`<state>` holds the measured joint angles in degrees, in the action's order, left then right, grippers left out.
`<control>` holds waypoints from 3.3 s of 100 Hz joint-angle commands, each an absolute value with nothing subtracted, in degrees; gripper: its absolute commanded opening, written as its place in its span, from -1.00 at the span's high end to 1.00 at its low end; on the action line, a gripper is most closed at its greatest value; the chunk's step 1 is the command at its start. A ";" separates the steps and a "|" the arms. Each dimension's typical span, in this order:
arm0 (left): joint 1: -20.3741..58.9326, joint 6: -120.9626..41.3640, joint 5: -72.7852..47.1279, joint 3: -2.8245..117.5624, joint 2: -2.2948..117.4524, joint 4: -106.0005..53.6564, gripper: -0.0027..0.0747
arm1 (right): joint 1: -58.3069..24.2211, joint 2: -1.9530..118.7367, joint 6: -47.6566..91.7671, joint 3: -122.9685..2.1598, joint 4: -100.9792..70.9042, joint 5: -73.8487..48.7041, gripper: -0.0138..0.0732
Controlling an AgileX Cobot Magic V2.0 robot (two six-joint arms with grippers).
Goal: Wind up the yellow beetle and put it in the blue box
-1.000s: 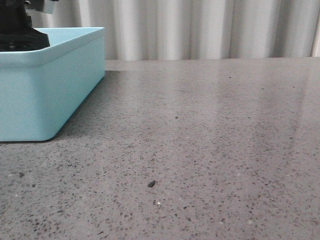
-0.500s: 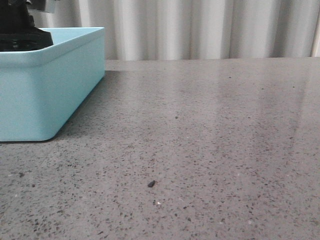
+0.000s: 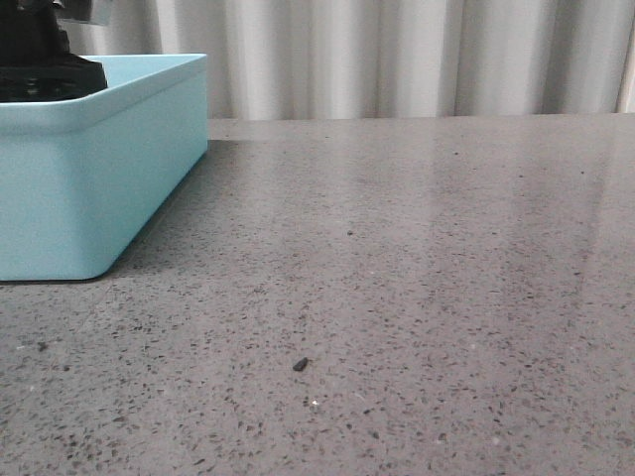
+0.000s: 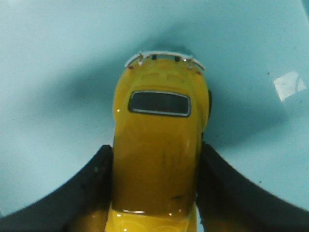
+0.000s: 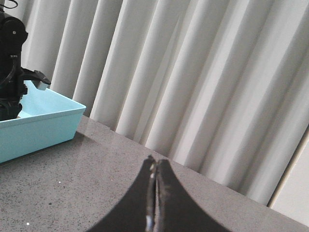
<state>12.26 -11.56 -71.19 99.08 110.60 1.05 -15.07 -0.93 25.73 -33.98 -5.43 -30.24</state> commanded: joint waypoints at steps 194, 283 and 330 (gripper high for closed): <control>12.08 -10.16 -72.73 100.43 109.05 1.58 -0.69 | -15.00 -1.27 26.26 -35.22 -5.02 -24.61 0.83; 12.08 -9.58 -69.20 109.10 73.37 -8.82 0.99 | -15.00 -1.27 26.26 -35.22 -5.02 -27.77 0.83; 12.08 -10.17 -60.59 73.14 34.68 -8.15 0.99 | -15.00 -1.27 26.26 -35.22 -5.02 -27.51 0.83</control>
<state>12.26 -10.41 -67.73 80.88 40.50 -8.06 -15.07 -0.93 25.73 -33.98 -5.43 -31.74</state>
